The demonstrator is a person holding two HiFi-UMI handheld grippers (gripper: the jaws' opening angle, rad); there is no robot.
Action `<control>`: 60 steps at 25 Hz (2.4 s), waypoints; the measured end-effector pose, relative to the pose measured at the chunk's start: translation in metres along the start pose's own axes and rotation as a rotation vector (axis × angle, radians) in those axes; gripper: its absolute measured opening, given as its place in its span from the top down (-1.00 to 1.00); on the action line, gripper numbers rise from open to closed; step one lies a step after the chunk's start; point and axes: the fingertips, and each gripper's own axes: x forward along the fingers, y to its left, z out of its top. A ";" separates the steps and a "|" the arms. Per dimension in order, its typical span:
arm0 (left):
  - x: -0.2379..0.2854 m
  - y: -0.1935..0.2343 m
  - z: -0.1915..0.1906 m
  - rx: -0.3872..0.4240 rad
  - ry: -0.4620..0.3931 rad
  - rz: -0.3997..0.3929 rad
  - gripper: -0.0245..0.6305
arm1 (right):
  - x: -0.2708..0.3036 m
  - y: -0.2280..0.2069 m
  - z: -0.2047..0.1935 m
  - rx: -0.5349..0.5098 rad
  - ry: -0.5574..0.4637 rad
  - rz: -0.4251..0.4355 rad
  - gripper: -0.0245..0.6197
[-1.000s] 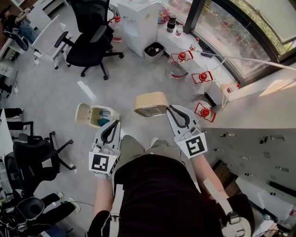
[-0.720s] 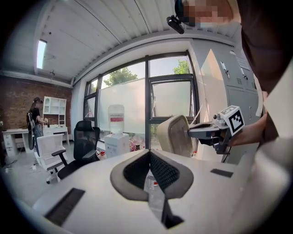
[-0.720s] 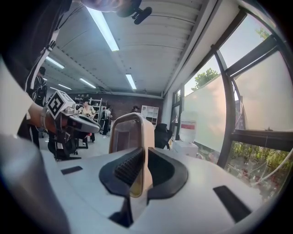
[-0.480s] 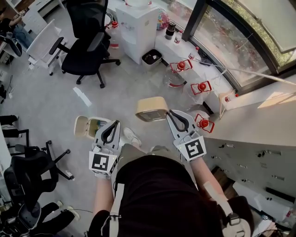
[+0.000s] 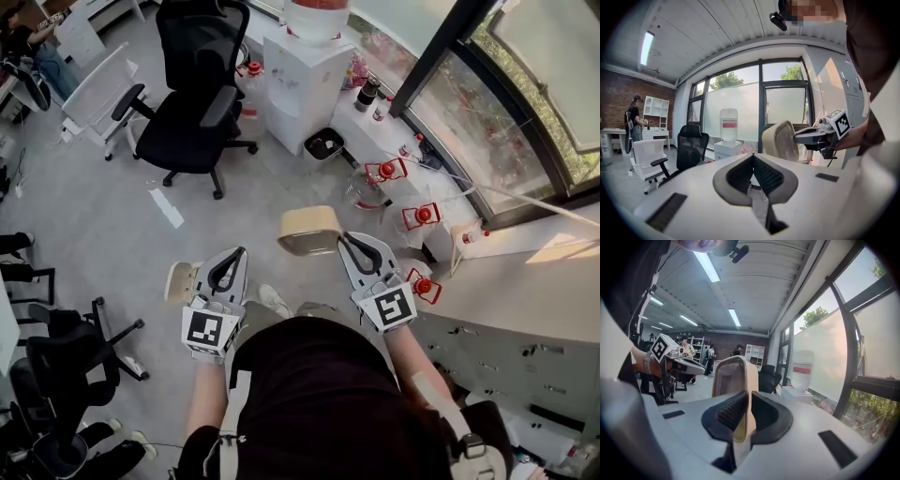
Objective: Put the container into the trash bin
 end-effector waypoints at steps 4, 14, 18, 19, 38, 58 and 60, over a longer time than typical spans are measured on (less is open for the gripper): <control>-0.006 0.048 -0.002 -0.007 0.018 0.036 0.90 | 0.048 0.013 0.009 0.008 0.018 0.027 0.78; -0.064 0.126 -0.028 -0.072 0.002 0.206 0.90 | 0.139 0.067 0.038 -0.033 -0.003 0.216 0.78; -0.095 0.152 -0.037 -0.117 0.007 0.336 0.90 | 0.177 0.093 0.051 -0.067 -0.006 0.336 0.78; -0.103 0.158 -0.039 -0.126 0.009 0.367 0.90 | 0.187 0.100 0.054 -0.075 -0.008 0.366 0.78; -0.211 0.226 -0.077 -0.289 0.042 0.963 0.90 | 0.336 0.257 0.089 -0.288 -0.033 1.004 0.78; -0.282 0.149 -0.120 -0.480 0.079 1.485 0.90 | 0.335 0.389 0.041 -0.461 -0.026 1.539 0.78; -0.289 0.140 -0.123 -0.492 0.075 1.521 0.90 | 0.329 0.400 0.032 -0.479 -0.015 1.571 0.78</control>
